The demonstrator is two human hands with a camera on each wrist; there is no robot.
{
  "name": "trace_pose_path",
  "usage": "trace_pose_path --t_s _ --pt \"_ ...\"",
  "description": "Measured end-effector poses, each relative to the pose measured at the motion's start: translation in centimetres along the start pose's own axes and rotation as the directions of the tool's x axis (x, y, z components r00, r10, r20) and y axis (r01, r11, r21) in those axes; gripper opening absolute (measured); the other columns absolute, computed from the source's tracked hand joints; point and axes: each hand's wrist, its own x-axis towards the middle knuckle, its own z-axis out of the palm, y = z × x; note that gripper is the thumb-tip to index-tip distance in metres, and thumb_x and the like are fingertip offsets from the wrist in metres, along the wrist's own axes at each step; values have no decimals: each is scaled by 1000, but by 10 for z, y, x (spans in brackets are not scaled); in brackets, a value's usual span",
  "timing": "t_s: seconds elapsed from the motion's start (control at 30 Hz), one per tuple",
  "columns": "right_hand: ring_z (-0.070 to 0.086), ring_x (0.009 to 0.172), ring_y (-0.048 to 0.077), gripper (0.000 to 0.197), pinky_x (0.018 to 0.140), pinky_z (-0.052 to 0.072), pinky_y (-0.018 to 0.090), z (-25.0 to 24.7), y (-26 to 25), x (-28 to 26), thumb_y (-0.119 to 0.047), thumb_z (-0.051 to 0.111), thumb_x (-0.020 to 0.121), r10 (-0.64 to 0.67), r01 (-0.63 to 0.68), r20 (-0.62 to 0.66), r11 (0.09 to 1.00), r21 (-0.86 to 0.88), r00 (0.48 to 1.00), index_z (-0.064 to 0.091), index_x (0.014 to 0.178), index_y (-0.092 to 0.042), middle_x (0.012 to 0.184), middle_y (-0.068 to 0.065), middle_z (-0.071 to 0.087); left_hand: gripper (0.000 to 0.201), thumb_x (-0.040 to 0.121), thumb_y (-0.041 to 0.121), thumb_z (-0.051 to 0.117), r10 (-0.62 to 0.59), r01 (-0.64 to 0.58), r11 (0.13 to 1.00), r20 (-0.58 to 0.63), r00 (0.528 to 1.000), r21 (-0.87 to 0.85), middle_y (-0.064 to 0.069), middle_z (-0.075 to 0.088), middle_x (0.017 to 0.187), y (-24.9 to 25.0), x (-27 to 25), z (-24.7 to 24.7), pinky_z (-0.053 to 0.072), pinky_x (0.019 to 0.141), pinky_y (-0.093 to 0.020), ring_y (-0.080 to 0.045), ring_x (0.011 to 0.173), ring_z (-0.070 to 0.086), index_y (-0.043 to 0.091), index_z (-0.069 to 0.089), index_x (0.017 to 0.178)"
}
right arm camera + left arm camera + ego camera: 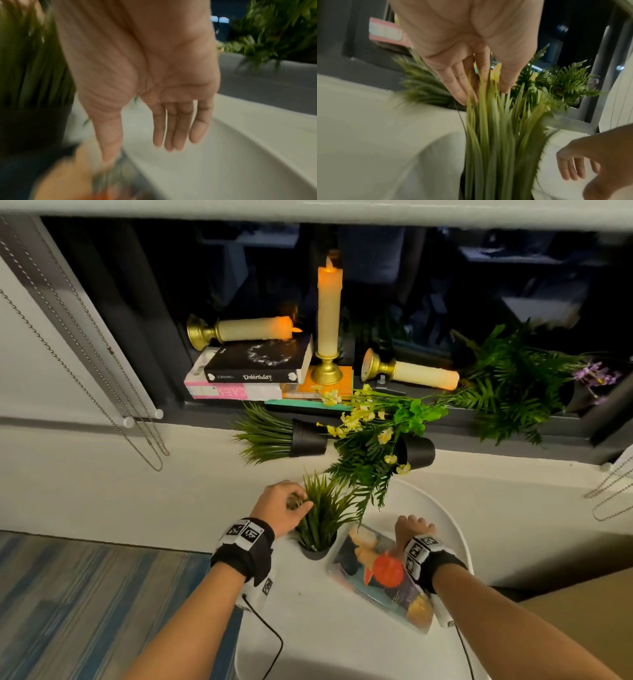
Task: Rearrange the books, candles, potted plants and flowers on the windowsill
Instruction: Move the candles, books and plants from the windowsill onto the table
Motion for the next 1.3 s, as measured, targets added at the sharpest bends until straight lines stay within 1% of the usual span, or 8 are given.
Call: trace_pose_path --t_s 0.13,0.27,0.37,0.57,0.7,0.87,1.03,1.3 --pt "60 108 28 49 90 47 33 -76 -21 -9 -42 60 85 -175 171 66 984 57 982 57 118 -6 117 9 62 11 81 30 68 94 -94 996 -47 994 -5 9 65 88 27 22 -45 53 83 -32 -6 85 62 19 66 82" --pt "61 57 7 40 61 50 20 -156 -32 -25 -44 53 91 -274 236 115 934 268 955 67 81 -8 66 -4 68 4 84 14 64 222 -217 975 -136 966 47 3 64 92 68 52 -93 50 82 -22 -6 86 60 14 67 86" --pt "65 65 6 46 64 50 20 -205 -36 -32 -48 52 91 -279 240 110 930 277 954 73 86 -8 68 -5 71 8 85 8 62 241 -234 970 -182 953 57 2 63 96 82 72 -115 47 81 -20 -6 88 59 11 67 90" --pt "54 52 12 40 57 46 23 -281 -43 -30 -44 59 88 -274 358 -253 845 397 928 68 66 -12 57 0 64 11 85 11 59 257 -227 963 -239 936 148 4 62 96 94 109 -135 49 85 -30 -11 90 59 16 68 90" --pt "62 74 17 29 67 50 26 -313 -62 -8 -40 68 82 -148 440 -533 763 475 833 66 88 -12 89 7 70 20 85 15 59 227 -154 952 -271 935 265 3 59 111 101 145 -154 46 91 -34 -16 106 54 20 63 103" --pt "57 112 25 62 87 46 28 -325 -89 24 -40 69 81 -104 473 -622 748 466 776 40 130 -14 123 9 56 40 87 20 57 160 -44 909 -250 955 415 -7 54 129 99 178 -170 38 102 -35 -25 122 46 16 54 126" --pt "55 114 33 78 93 50 42 -337 -107 48 -45 70 79 -63 475 -672 756 450 738 28 138 -16 132 14 50 49 86 22 57 122 2 899 -255 959 438 -6 45 138 75 192 -171 32 109 -37 -24 129 38 19 43 133" --pt "62 101 36 60 84 54 46 -337 -121 65 -38 63 85 -20 502 -712 724 474 701 33 130 -11 114 15 61 58 85 19 59 152 -12 845 -218 964 535 -4 34 147 60 223 -167 29 110 -40 -24 135 32 20 36 138"
